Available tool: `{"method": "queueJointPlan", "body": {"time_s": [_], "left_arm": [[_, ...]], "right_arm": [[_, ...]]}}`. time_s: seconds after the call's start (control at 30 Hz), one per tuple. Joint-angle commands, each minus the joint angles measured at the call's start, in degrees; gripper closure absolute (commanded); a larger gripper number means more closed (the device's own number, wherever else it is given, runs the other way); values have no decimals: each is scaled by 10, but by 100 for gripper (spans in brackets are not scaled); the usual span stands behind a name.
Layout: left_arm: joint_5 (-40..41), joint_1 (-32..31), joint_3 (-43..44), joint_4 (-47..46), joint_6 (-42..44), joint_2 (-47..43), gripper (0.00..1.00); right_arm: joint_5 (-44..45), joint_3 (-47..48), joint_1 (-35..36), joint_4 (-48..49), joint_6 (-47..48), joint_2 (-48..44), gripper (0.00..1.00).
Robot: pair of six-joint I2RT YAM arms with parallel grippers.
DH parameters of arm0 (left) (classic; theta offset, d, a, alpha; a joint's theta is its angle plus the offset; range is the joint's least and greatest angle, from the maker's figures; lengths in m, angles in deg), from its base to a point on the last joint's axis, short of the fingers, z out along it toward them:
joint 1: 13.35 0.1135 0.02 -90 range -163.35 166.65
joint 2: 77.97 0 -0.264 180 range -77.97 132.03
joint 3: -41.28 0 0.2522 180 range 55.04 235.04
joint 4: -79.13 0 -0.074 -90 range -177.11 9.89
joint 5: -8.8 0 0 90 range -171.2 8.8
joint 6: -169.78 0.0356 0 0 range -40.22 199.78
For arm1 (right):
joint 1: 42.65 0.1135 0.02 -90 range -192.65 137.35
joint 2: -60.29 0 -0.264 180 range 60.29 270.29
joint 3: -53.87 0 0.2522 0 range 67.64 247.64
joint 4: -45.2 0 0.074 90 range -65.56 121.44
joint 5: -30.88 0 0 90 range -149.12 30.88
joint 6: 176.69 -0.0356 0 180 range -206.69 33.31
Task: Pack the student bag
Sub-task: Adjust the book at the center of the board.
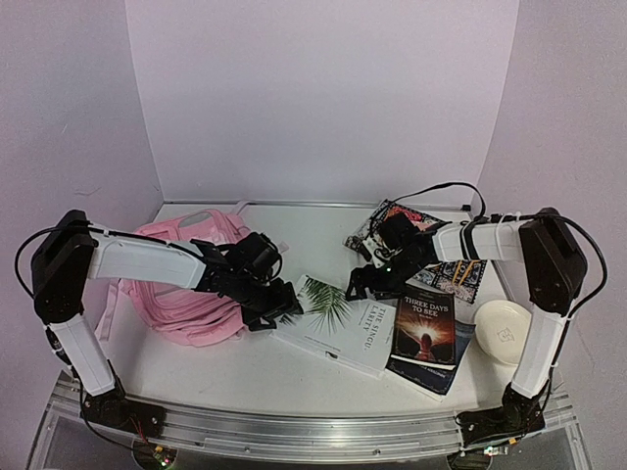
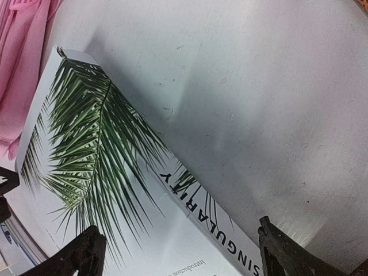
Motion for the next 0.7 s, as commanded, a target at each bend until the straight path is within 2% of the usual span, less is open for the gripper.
{"method": "queueJointPlan", "body": {"time_s": [0.0,0.17,0.27,0.37,0.47,0.67], "left_arm": [[-18,-3,14,-8,-7,6,30],[27,-4,-28,4,-33,-70,25],[17,-4,-55,10,-49,-84,23],[-13,-5,-62,7,-50,-59,22],[-18,-13,-30,2,-33,-26,23],[9,-13,37,-7,-8,38,35]], "right_arm": [[-3,-11,1,-31,9,-13,7],[-2,-12,1,-31,14,-15,7],[0,-13,1,-31,18,-11,7],[1,-14,0,-31,21,-9,7],[-1,-12,1,-30,23,-6,7],[-4,-15,1,-30,21,-7,7]]}}
